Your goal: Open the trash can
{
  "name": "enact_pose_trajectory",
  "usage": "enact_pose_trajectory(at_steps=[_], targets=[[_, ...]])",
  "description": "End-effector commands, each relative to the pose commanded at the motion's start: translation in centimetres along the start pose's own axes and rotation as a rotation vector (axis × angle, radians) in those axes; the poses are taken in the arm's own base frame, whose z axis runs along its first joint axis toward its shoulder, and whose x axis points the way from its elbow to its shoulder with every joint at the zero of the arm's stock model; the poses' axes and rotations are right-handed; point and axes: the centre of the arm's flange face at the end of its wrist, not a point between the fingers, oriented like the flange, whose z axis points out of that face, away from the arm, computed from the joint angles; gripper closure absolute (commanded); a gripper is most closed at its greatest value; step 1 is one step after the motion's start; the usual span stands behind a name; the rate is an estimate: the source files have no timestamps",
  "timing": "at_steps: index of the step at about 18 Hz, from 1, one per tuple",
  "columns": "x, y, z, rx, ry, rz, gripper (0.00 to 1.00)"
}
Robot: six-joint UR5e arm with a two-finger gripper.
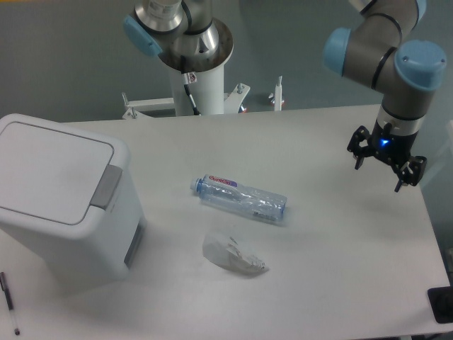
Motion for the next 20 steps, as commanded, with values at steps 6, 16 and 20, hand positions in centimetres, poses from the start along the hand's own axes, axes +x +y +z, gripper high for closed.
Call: enact_pose_trajectory(at_steps=[6,16,20], targets=[[0.0,0.0,0.0,0.003,0.001,0.0,0.0],[1.8,0.9,1.0,0.143,0.028,-0.044,0.0],[3.3,0.3,1.2,0.201,0.003,-0.06,0.0]])
